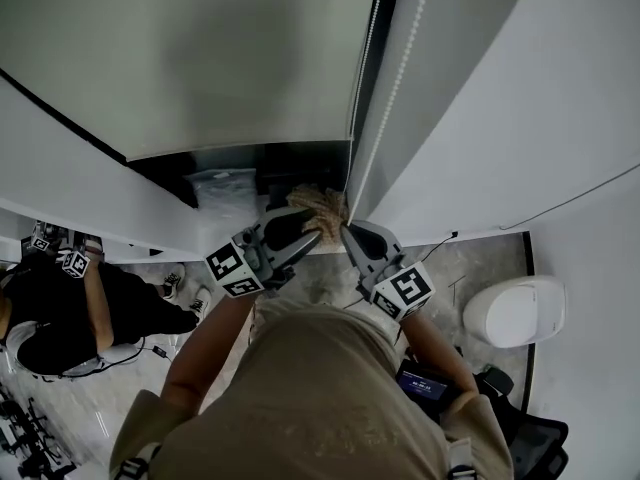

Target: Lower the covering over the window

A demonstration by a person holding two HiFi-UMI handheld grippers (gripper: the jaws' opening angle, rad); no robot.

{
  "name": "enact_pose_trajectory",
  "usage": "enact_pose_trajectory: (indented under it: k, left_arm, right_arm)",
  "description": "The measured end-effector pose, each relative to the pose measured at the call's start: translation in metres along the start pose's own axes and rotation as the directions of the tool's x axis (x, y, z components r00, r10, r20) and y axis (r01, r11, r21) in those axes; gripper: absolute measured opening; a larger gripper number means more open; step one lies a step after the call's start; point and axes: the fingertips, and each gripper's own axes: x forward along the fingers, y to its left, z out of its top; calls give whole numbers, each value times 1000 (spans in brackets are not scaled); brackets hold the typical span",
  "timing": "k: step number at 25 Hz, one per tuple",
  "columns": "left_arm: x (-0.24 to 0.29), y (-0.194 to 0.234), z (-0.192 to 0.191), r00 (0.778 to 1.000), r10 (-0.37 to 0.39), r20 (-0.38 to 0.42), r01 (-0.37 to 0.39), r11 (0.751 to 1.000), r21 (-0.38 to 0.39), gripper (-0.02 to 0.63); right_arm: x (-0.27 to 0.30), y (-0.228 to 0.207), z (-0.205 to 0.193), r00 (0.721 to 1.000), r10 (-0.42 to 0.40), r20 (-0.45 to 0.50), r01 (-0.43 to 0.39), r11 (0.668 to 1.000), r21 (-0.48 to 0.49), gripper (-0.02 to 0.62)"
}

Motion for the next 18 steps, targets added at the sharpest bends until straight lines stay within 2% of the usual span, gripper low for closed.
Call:
enact_pose_trajectory:
  k: [3, 5, 6, 9, 10, 11, 14, 18]
  left_arm:
    - [36, -6, 8, 994, -18, -109, 34, 988, 150, 152]
    - [53, -2, 3, 985, 19, -171, 17, 978, 207, 131]
    - [56, 2, 1, 984, 40, -173, -4, 978, 207, 28]
    - [50, 11, -1, 990, 71, -124, -47, 981, 188, 23]
    - [46, 15, -5, 988, 84, -128, -57, 978, 200, 23]
    - [41, 19, -13, 985, 94, -148, -62, 977, 206, 23]
    - [23, 22, -55, 966, 87, -242, -49, 986, 159, 23]
    - [6, 10, -89, 961, 66, -269, -45, 995, 84, 23]
  right_arm:
    - [6, 11, -23, 996, 41, -73, -40, 999, 11, 8]
    - [12, 21, -20, 996, 64, -67, -65, 998, -12, 8]
    - [13, 24, -17, 996, 74, -58, -75, 997, -19, 8]
    - [4, 20, 1, 995, 100, 2, -100, 995, -12, 20]
    - [-5, 14, 10, 994, 99, 43, -98, 995, -10, 67]
    - [-14, 9, 20, 992, 90, 87, -89, 996, -14, 120]
    - [-25, 5, 57, 981, 66, 185, -56, 997, -57, 121]
    - [0, 20, 62, 987, 103, 121, -89, 989, -119, 121]
